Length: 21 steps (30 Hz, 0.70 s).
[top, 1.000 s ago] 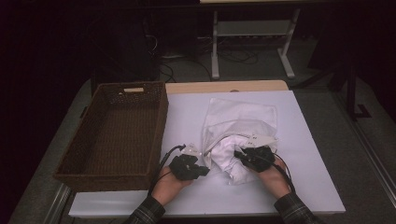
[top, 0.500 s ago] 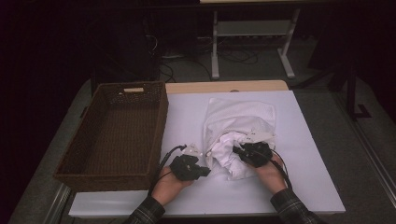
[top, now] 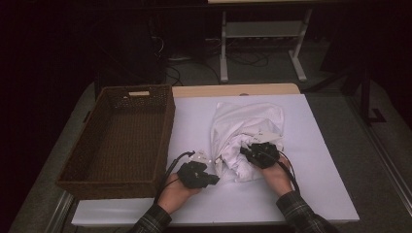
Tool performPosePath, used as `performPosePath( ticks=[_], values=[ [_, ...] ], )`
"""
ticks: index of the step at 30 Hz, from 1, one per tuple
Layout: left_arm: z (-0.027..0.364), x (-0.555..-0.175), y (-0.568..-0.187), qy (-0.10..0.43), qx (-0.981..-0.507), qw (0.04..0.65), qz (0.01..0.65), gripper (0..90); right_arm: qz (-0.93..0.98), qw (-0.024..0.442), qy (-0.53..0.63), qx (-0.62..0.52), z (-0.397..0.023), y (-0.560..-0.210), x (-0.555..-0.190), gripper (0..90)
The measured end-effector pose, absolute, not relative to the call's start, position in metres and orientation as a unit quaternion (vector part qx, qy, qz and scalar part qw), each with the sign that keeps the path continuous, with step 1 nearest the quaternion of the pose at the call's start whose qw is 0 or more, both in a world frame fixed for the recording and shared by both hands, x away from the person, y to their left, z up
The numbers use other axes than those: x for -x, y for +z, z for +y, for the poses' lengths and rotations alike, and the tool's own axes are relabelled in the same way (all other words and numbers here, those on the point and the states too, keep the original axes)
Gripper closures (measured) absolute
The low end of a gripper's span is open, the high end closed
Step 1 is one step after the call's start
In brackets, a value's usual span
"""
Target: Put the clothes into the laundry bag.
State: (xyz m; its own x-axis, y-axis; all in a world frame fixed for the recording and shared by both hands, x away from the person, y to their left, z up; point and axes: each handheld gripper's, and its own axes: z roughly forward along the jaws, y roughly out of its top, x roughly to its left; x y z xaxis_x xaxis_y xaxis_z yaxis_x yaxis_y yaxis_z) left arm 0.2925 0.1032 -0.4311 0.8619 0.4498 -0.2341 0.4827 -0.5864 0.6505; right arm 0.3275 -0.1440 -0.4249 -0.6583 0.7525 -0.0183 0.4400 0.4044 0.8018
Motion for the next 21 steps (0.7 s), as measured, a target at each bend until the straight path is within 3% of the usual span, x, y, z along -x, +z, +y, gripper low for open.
performPosePath(
  ticks=[21],
  values=[
    [0.103,-0.292,-0.433,-0.025,-0.891,0.367,0.267,88.4,0.804,0.191,0.411,-0.385,-0.137,-0.427,-0.344,80.9]
  ],
)
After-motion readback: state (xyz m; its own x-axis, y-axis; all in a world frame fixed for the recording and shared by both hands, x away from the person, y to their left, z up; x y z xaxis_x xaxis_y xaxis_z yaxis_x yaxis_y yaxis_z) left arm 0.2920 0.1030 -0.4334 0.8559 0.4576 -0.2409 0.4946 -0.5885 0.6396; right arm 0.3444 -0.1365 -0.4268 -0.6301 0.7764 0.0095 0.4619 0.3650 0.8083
